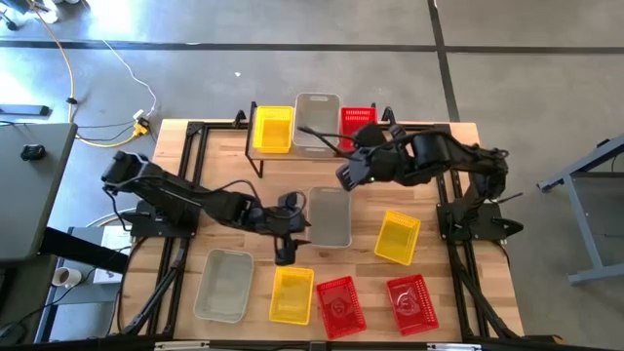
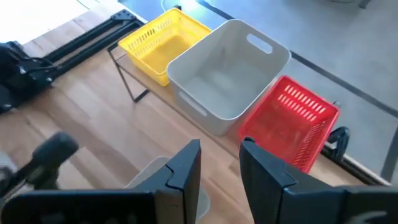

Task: Stack baskets on shelf by color
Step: Stack the top gray bin on top of the gray bin on the shelf

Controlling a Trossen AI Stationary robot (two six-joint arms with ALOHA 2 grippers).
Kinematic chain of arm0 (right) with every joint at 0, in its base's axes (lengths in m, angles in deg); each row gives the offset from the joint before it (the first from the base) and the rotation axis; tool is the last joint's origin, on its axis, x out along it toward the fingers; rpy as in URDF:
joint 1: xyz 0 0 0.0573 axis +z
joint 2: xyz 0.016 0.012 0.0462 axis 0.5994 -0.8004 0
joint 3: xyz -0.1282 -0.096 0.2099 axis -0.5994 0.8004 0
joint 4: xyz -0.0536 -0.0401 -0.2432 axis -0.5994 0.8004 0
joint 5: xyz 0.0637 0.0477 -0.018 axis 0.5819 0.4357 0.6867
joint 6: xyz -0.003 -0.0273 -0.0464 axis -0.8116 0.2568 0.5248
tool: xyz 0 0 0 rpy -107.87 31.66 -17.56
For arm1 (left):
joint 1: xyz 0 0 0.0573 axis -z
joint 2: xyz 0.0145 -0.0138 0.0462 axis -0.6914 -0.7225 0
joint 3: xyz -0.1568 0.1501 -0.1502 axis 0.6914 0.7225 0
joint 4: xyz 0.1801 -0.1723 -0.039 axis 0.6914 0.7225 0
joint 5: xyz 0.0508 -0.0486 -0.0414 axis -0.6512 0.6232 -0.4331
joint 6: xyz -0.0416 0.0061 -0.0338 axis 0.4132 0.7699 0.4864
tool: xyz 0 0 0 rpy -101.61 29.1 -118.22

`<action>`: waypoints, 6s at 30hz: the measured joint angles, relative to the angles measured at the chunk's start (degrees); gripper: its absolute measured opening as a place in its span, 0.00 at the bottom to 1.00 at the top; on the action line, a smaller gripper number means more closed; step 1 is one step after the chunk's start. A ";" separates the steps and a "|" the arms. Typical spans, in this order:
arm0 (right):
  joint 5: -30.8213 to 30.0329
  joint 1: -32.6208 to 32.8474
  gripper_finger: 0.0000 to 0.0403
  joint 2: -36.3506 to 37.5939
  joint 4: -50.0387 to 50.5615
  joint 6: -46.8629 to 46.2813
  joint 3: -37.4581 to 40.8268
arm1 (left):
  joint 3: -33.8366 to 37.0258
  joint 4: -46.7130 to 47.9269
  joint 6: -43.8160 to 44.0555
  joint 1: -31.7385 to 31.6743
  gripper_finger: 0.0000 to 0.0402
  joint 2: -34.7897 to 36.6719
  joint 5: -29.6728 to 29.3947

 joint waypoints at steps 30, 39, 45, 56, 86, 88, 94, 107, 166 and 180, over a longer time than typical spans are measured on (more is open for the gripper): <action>2.12 -2.46 0.24 -0.09 0.00 3.10 0.07 | -0.04 -10.66 -1.99 0.00 0.53 -20.52 2.38; 2.10 -2.46 0.24 -0.09 0.00 3.95 0.07 | -0.04 -10.94 -1.39 0.70 0.40 -21.36 3.80; 2.16 -2.46 0.24 -0.09 0.00 4.58 0.07 | -0.03 -11.83 -0.35 0.68 0.15 -21.20 3.63; 2.25 -2.46 0.24 -0.09 0.00 4.58 0.07 | -0.04 -9.12 1.90 1.84 0.01 -17.98 0.65; 4.61 -9.89 0.24 -0.11 -0.03 15.51 0.07 | -0.16 19.75 0.06 7.13 0.00 11.05 -2.13; 4.60 -9.89 0.24 -0.10 -0.04 14.93 0.07 | -0.79 22.59 -0.09 7.38 0.00 11.55 -2.66; 7.26 -9.89 0.24 -0.09 -0.03 9.78 0.07 | -9.87 28.55 -2.06 8.24 0.00 11.83 -3.90; 6.95 -15.08 0.24 -0.11 -0.02 5.89 0.07 | -23.49 37.45 -18.40 -1.19 0.00 11.76 -8.92; 10.05 -27.51 0.24 -0.13 0.00 7.51 0.07 | -37.91 33.64 -38.66 -36.38 0.00 -9.27 15.69; 10.05 -27.51 0.24 -0.15 0.00 6.03 0.07 | -37.92 33.74 -41.01 -37.12 0.00 -11.37 15.58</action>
